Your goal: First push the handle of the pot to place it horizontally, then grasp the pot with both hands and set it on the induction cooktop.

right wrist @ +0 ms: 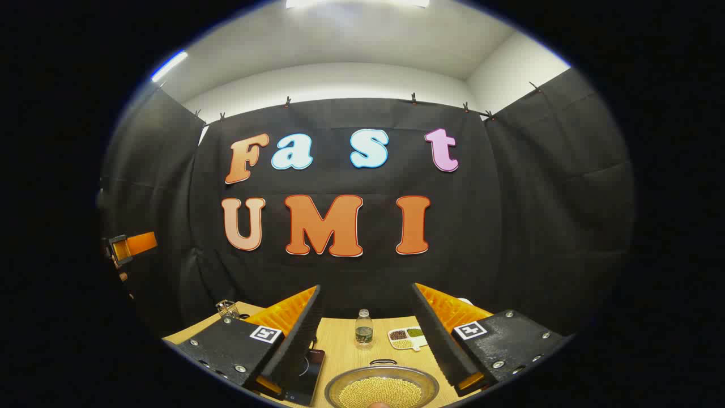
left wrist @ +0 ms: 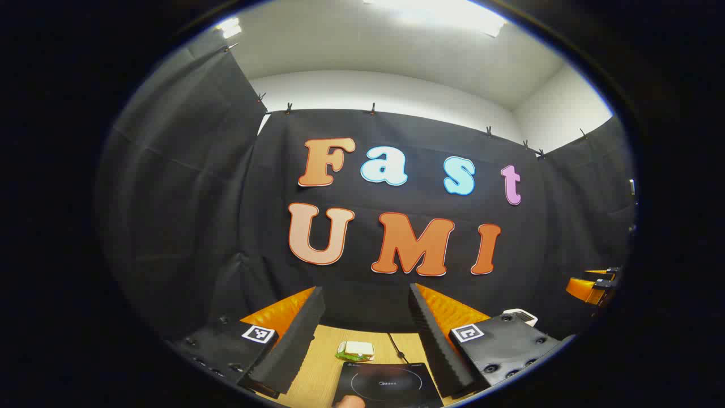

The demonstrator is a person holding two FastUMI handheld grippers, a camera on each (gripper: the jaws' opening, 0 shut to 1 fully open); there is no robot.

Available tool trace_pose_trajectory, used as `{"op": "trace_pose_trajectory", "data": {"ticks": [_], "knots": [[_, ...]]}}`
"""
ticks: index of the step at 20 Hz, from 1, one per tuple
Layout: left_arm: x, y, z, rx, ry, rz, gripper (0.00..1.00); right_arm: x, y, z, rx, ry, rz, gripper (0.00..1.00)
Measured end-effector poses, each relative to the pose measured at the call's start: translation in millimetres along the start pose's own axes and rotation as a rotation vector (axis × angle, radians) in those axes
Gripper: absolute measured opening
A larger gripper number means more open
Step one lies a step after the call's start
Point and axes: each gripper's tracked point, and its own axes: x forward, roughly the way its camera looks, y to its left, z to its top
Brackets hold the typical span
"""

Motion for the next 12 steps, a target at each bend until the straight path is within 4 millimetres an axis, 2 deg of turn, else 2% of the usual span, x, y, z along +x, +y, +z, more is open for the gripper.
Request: {"op": "trace_pose_trajectory", "data": {"ticks": [3, 4, 12], "knots": [[1, 6, -2, 0.015, 0.005, 0.01, 0.98, 2, 4, -1, -0.007, -0.003, 0.001, 1.0], [1, 8, -2, 0.018, 0.006, 0.014, 0.98, 2, 5, -2, -0.008, 0.0, 0.004, 0.95], [3, 11, -7, 0.017, 0.012, 0.014, 0.98, 5, 7, -4, 0.018, 0.01, 0.012, 0.95]]}}
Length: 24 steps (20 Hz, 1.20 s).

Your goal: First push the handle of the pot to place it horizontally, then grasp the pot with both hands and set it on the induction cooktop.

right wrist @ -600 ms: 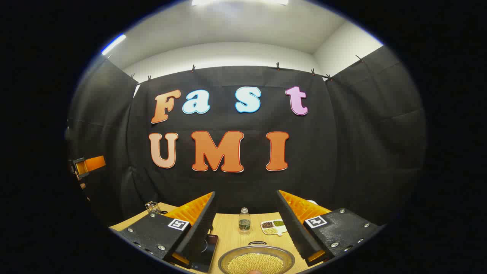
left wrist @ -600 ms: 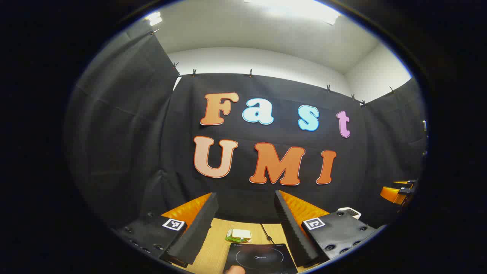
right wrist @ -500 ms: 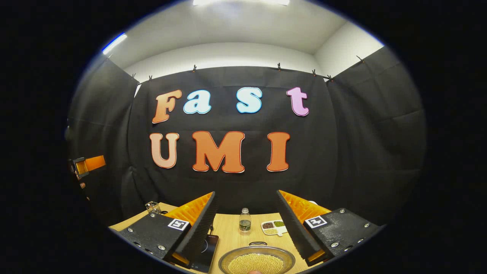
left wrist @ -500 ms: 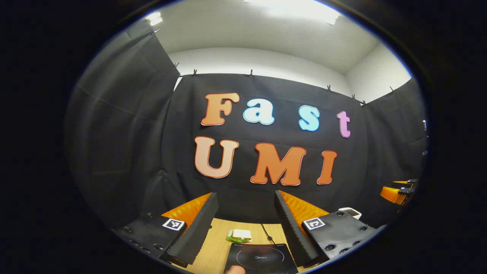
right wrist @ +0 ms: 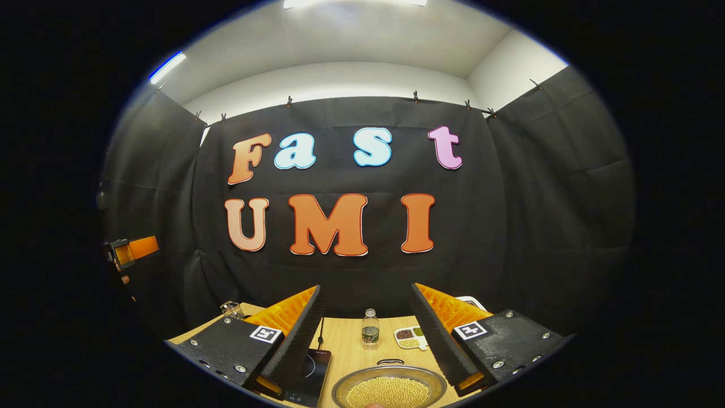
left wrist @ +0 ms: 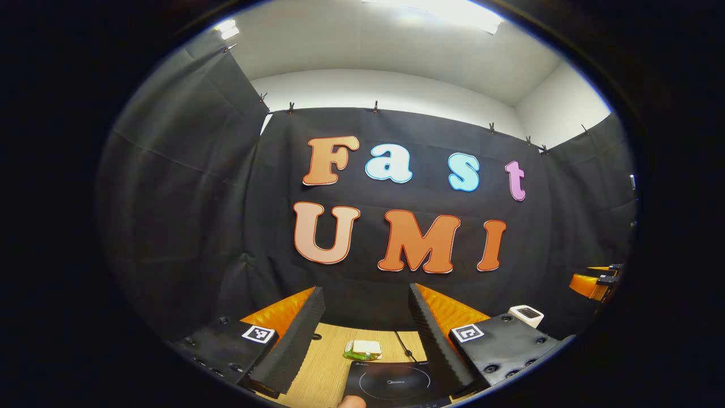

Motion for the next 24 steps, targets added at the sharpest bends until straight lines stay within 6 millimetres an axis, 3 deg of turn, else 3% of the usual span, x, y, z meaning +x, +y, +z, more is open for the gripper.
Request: {"op": "trace_pose_trajectory", "data": {"ticks": [12, 14, 17, 21, 24], "knots": [[2, -4, -3, -0.002, 0.009, -0.008, 0.98, 1, -4, -8, -0.007, 0.006, -0.002, 0.91], [1, -5, -4, -0.002, 0.006, -0.007, 0.98, 0, -6, -12, -0.007, 0.014, -0.001, 0.83], [-1, -6, -2, -0.004, 0.006, -0.01, 0.98, -1, -8, -21, -0.011, 0.035, 0.005, 0.62], [0, -10, -5, -0.011, 0.008, -0.016, 0.98, -3, -4, -32, -0.016, 0.039, 0.032, 0.23], [-1, -11, -6, -0.018, 0.013, -0.021, 0.97, -4, -7, -50, -0.028, 0.07, 0.026, 0.08]]}}
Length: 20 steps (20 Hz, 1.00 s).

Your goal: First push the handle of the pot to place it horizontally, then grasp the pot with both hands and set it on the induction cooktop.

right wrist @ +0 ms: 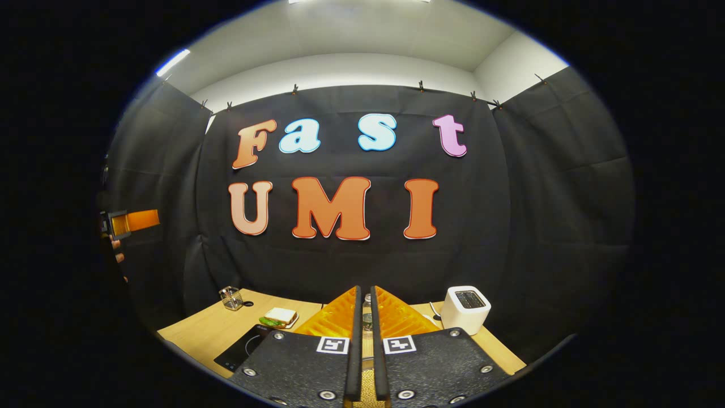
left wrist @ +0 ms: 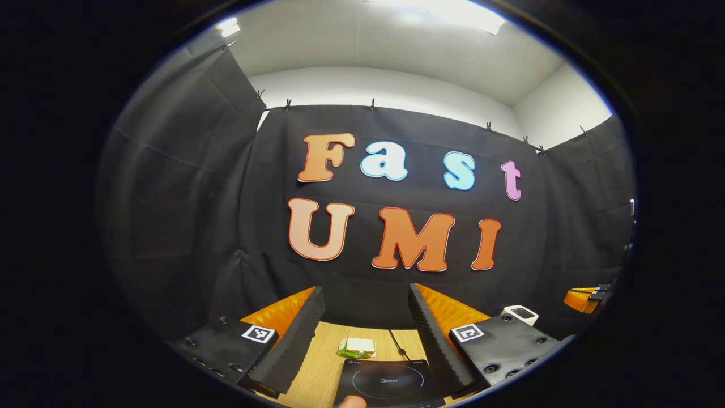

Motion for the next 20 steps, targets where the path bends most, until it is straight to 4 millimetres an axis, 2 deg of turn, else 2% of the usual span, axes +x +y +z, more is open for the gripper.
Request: {"op": "trace_pose_trajectory", "data": {"ticks": [1, 3, 11, 20], "knots": [[2, 0, -1, -0.002, 0.0, 0.001, 0.97, -2, 0, -6, 0.006, 0.011, 0.001, 0.02], [2, 2, -2, 0.002, -0.002, 0.011, 0.97, -4, 3, -15, 0.017, 0.027, 0.01, 0.0], [2, 4, -4, 0.005, -0.005, 0.012, 0.97, -26, 10, -74, -0.03, 0.101, 0.023, 0.0], [6, 7, -16, -0.028, 0.008, 0.021, 0.98, -56, 29, -156, -0.001, 0.234, 0.076, 0.0]]}}
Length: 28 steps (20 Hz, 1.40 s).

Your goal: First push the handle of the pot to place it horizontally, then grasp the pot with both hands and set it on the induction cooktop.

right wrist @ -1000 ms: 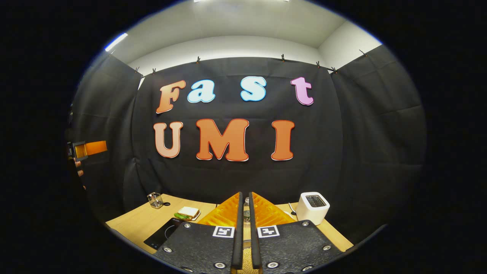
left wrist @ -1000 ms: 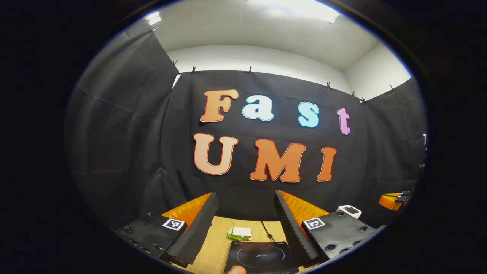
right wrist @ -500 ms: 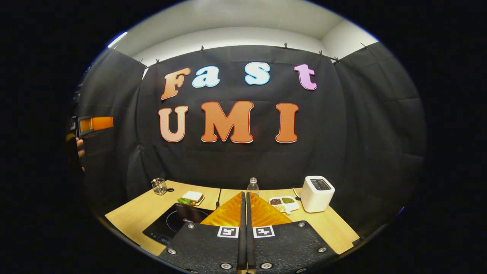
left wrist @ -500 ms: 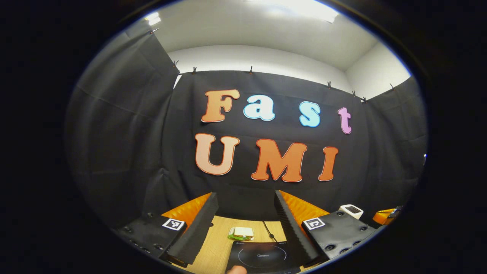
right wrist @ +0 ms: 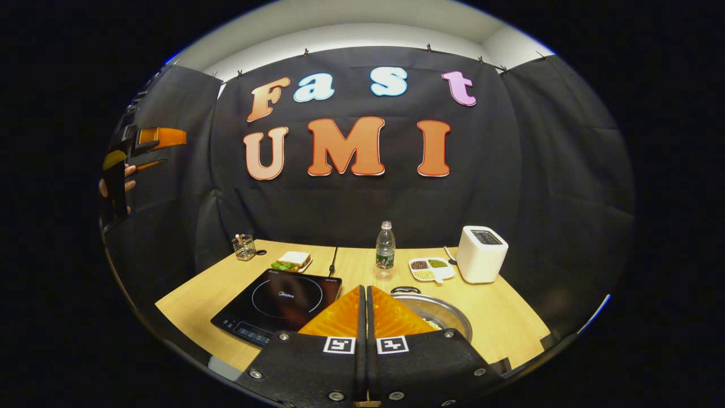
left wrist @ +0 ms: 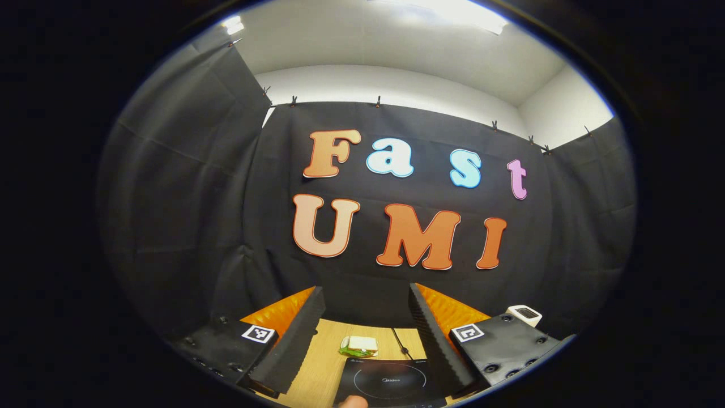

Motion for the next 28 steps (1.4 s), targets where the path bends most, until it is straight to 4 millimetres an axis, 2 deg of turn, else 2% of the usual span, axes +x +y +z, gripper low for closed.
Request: {"op": "trace_pose_trajectory", "data": {"ticks": [8, 11, 17, 22, 25, 28], "knots": [[-4, 15, 1, 0.005, -0.025, 0.039, 0.98, -1, 12, -100, 0.004, 0.211, 0.011, 0.0], [-9, 18, -1, 0.004, -0.026, 0.04, 0.98, -2, 17, -127, 0.048, 0.269, 0.017, 0.0], [-12, 27, -2, 0.013, -0.041, 0.06, 0.98, -8, 18, -167, 0.075, 0.345, -0.009, 0.0], [-9, 25, -9, 0.005, -0.028, 0.056, 0.97, -7, 15, -199, 0.09, 0.43, -0.018, 0.0], [-6, 20, -13, 0.015, -0.016, 0.054, 0.98, -1, 6, -209, 0.101, 0.461, -0.035, 0.0], [-6, 9, -16, 0.017, -0.006, 0.033, 0.98, 0, 8, -214, 0.133, 0.49, -0.018, 0.0]]}}
